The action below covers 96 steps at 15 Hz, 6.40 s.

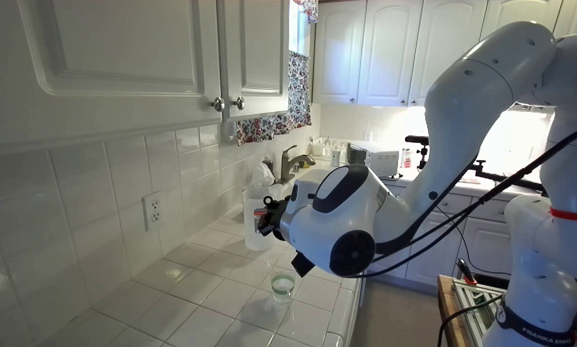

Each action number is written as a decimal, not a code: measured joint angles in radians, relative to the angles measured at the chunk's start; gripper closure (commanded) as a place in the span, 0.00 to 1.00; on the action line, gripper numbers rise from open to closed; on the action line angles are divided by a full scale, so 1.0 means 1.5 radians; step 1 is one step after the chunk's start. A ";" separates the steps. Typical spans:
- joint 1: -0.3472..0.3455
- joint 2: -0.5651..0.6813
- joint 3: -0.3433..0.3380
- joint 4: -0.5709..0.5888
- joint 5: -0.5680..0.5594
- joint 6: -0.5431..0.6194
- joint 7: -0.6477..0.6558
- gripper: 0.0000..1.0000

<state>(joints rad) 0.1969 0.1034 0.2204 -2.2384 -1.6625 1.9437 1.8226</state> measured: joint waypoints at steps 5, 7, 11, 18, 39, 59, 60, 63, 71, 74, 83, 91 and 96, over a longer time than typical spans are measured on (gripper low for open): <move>0.000 0.000 0.000 0.000 0.000 0.000 0.000 0.94; 0.000 0.000 0.000 0.000 0.000 0.000 0.000 0.94; 0.000 0.000 0.000 0.000 0.000 0.000 0.000 0.94; 0.000 0.000 0.000 0.000 0.000 0.000 0.000 0.77; -0.098 -0.151 -0.112 -0.099 0.182 0.049 0.031 0.94; -0.136 -0.177 -0.174 -0.117 0.289 0.164 0.079 0.94; -0.139 -0.173 -0.178 -0.117 0.300 0.182 0.079 0.94; -0.149 -0.162 -0.189 -0.118 0.339 0.240 0.079 0.94; -0.181 -0.110 -0.213 -0.120 0.424 0.379 0.064 0.94; -0.192 -0.086 -0.221 -0.123 0.491 0.456 0.008 0.94; -0.195 -0.061 -0.222 -0.124 0.584 0.475 -0.044 0.94; -0.196 -0.027 -0.228 -0.123 0.684 0.475 -0.081 0.94; -0.195 -0.024 -0.230 -0.123 0.742 0.478 -0.116 0.94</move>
<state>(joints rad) -0.0964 0.0675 -0.1243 -2.4232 -0.5499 2.6602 1.6493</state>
